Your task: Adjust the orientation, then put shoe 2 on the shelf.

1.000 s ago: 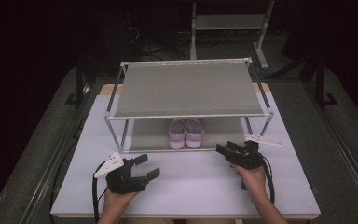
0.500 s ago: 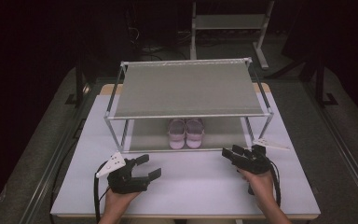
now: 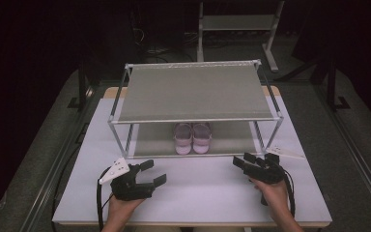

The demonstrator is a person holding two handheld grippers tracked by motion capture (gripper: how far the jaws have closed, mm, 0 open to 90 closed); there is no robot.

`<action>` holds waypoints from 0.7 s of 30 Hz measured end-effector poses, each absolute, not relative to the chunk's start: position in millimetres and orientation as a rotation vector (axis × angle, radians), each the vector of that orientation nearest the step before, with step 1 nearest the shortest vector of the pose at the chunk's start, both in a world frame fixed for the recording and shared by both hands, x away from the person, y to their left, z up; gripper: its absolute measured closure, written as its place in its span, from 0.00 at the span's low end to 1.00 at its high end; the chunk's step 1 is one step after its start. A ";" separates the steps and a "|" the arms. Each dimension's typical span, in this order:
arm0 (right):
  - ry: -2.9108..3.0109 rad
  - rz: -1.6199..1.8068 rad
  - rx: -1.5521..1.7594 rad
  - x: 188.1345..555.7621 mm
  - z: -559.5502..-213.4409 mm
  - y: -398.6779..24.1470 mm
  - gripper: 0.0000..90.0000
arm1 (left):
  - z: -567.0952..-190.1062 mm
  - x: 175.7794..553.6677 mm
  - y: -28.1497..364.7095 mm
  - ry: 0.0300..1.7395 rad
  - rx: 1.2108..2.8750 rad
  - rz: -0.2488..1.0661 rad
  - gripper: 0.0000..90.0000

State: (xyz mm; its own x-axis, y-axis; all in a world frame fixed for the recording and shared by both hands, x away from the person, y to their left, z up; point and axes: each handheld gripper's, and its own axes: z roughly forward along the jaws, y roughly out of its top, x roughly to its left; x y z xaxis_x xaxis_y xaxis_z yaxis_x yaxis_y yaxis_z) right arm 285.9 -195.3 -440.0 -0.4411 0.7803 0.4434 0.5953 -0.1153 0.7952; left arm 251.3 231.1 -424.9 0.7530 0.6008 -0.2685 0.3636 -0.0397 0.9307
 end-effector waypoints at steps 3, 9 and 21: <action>1.955 1.598 1.553 284.3 -439.7 -197.6 0.43 | -425.5 251.1 231.0 0.783 1.652 0.224 0.23; 1.957 1.599 1.561 282.0 -440.3 -201.4 0.42 | -424.7 251.4 231.6 0.780 1.653 0.226 0.24; 1.971 1.592 1.584 268.5 -445.2 -215.9 0.42 | -425.2 251.9 233.1 0.786 1.650 0.231 0.23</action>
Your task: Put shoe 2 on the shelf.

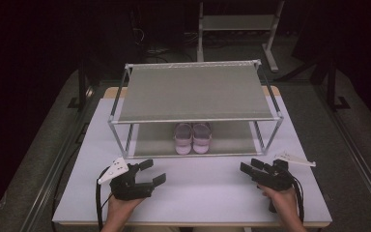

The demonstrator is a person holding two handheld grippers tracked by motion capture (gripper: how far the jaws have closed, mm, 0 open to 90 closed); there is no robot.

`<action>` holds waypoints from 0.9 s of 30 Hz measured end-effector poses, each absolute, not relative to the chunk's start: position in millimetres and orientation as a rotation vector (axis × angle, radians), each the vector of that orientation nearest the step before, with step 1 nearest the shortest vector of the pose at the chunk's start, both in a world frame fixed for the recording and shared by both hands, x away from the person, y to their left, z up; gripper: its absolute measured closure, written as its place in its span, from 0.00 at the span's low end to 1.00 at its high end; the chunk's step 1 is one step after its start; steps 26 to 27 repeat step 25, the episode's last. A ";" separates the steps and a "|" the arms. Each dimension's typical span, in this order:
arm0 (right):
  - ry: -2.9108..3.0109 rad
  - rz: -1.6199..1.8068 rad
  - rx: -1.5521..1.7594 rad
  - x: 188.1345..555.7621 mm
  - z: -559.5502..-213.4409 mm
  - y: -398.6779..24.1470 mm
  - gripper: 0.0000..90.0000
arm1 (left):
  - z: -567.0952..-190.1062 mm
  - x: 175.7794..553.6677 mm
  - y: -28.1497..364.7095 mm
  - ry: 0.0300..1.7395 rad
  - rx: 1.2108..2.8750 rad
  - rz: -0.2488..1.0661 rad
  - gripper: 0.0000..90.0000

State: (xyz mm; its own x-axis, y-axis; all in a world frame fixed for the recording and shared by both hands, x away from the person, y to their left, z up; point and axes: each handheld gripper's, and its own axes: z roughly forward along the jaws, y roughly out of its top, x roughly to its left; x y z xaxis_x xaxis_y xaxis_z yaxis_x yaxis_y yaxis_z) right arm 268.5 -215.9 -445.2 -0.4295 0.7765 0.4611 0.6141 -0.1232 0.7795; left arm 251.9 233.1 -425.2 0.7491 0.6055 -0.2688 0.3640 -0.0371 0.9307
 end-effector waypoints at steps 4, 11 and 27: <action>1.970 1.589 1.588 263.6 -446.0 -221.4 0.41 | -423.6 251.4 234.3 0.780 1.651 0.239 0.23; 1.955 1.583 1.600 255.7 -445.1 -232.4 0.41 | -422.9 249.9 237.1 0.786 1.649 0.245 0.23; 1.930 1.595 1.610 242.9 -448.6 -243.7 0.38 | -421.9 246.8 239.2 0.790 1.646 0.249 0.23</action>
